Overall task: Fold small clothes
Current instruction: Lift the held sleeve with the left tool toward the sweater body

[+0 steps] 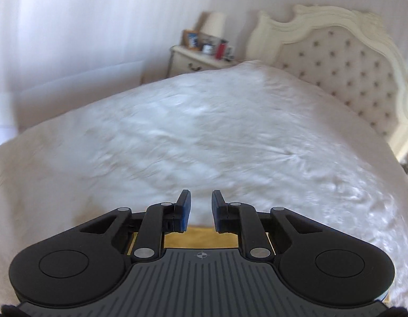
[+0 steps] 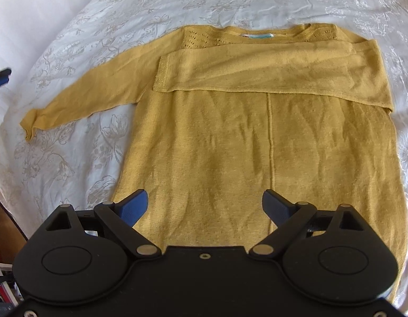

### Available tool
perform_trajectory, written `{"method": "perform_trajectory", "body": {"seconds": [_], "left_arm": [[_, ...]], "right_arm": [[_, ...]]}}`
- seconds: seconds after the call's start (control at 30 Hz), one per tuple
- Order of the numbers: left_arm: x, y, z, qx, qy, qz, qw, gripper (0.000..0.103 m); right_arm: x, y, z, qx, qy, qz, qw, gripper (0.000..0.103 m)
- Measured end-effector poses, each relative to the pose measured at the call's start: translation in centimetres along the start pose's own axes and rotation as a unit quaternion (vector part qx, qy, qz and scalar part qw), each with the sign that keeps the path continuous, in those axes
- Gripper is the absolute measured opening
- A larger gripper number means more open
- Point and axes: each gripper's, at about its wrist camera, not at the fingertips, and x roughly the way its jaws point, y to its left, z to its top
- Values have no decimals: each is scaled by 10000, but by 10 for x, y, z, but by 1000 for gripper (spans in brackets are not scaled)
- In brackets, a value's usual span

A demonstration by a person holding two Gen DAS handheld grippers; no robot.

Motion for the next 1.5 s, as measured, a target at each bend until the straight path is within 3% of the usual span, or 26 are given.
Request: {"method": "perform_trajectory", "body": {"seconds": [0.03,0.1,0.17,0.27,0.37,0.63,0.9,1.0,1.03,1.07,1.1,1.17,1.27,1.37,1.5], "left_arm": [[2,-12,-2,17,-9,-6,10000,19],[9,-24,-11,-140,100,9,9999,30],[16,-23,-26,-514,273,29,9983,52],[19,-11,-52,-922,579,-18,9941,73],[15,8,-73,-1023,720,223,9919,83],[22,78,-86,-1071,1067,731,9858,85],[51,111,-59,-954,940,654,9888,85],[68,118,-54,-866,1045,681,9884,83],[72,120,-53,-842,1102,698,9879,75],[75,121,-52,-824,1153,729,9872,54],[77,121,-52,-804,1235,832,9856,43],[80,121,-53,-742,1365,972,9831,10],[72,119,-54,-714,1238,812,9864,8],[60,115,-43,-1124,1123,516,9859,8],[35,83,-17,-1196,777,-19,9898,8]], "right_arm": [[-3,-4,0,-43,-20,22,10000,94],[-8,-11,0,-140,-70,14,9999,94],[-12,-17,0,-171,-99,-15,9998,94],[-16,-25,1,-111,-150,-35,9998,94],[-18,-25,2,-82,-161,-82,9998,94],[-9,-2,3,-46,-116,-102,9999,94],[5,29,5,-32,-65,-106,9999,94],[8,37,5,-57,-54,-129,9999,94],[9,39,4,-62,-51,-140,9999,94],[10,40,4,-66,-42,-145,9999,94],[11,41,4,-63,-27,-151,9999,94],[12,42,3,-35,-5,-145,9999,94],[14,41,2,27,20,-119,9999,94],[14,37,3,63,14,-56,10000,94],[14,30,4,116,-17,63,9999,94]]}}
